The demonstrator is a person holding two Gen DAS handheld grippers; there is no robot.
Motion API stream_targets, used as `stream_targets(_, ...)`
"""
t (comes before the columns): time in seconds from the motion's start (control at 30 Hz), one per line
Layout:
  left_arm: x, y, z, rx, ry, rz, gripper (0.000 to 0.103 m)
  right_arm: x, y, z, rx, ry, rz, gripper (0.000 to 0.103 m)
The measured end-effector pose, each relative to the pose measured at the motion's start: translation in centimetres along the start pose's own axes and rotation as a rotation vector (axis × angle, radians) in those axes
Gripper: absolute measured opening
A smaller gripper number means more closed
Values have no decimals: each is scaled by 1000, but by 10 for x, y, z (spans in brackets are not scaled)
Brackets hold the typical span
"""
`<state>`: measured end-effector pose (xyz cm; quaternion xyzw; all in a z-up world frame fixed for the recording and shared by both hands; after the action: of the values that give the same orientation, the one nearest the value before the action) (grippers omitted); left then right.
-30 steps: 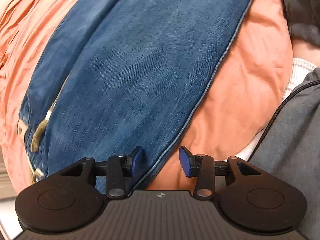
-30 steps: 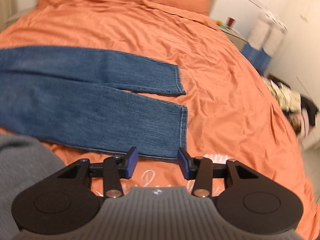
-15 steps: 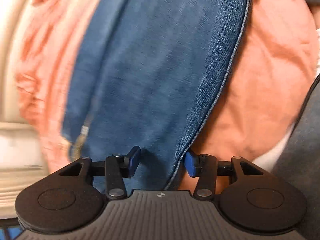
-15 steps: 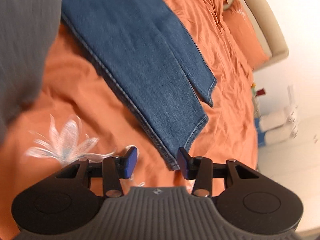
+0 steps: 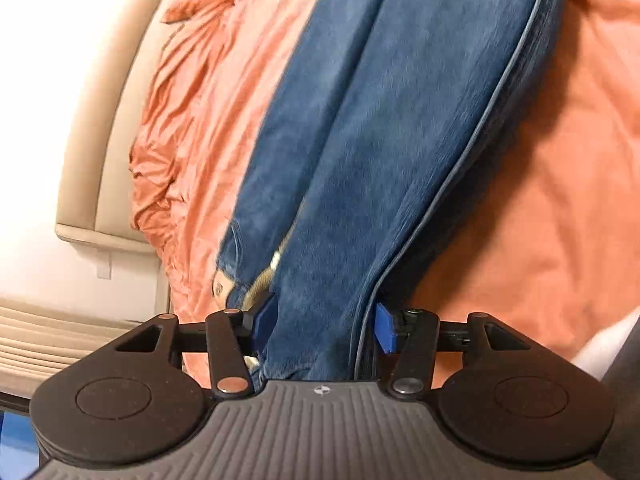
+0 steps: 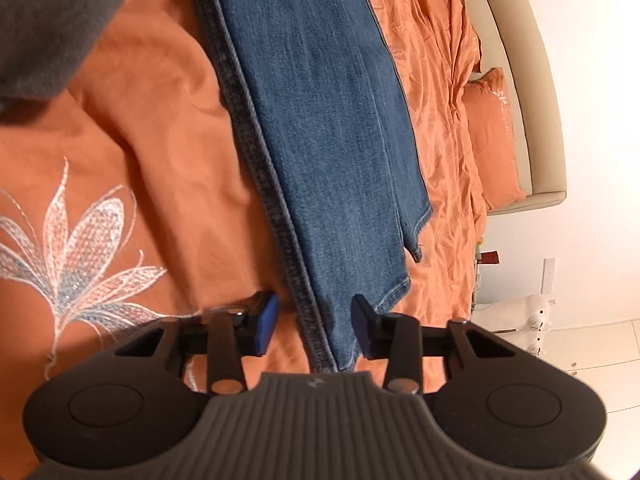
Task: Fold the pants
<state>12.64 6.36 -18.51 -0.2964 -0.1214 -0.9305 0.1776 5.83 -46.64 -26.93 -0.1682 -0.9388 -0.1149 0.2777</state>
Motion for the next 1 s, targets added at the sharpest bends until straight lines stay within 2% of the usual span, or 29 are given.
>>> stream_targets(0.03,-2,-3,2,1,-6,13,62,-1,0,0,-1,-9,7,19)
stream_targets(0.07,-5,-6,5,6,-13,24,62,-2,-1,-2,-7,-15,16,5)
stream_targets(0.1,-6,-9,6,9,-17,31,62,-2,-2,-6,-25,-14,18,3)
stream_targets(0.23,-6,-11,13,9,8,-1,62,-7,6,-32,-168,-27,22,0)
stream_targets(0.3,-14,-7,25,41,21,-7,62,-12,12,-50,-223,-43,26,0)
stream_targets(0.5,-41,11,55,170,19,14,63,-42,31,-84,-294,-59,76,0)
stream_targets(0.6,-54,15,64,202,-7,27,69,-60,39,-85,-267,-61,103,0)
stream_targets(0.77,-63,10,86,218,-94,36,89,-82,48,-81,-235,-32,132,0)
stream_targets(0.9,-54,4,108,234,-224,33,89,-91,50,-80,-228,-10,145,0)
stream_targets(1.0,-46,-2,129,307,-346,39,89,-94,50,-79,-229,0,147,0)
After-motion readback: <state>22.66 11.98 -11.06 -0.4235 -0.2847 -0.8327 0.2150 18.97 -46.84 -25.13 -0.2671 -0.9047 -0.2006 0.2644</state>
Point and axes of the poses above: each gripper's, at about its wrist camera, not at the fingertips, and x roughly against the way its jaws point, z to its left, y to its top, the point moved 5 cm from there along -x, roughly the way its jaws point, and after that the axes turned 3 degrees about -z, right-handed, at the moved point
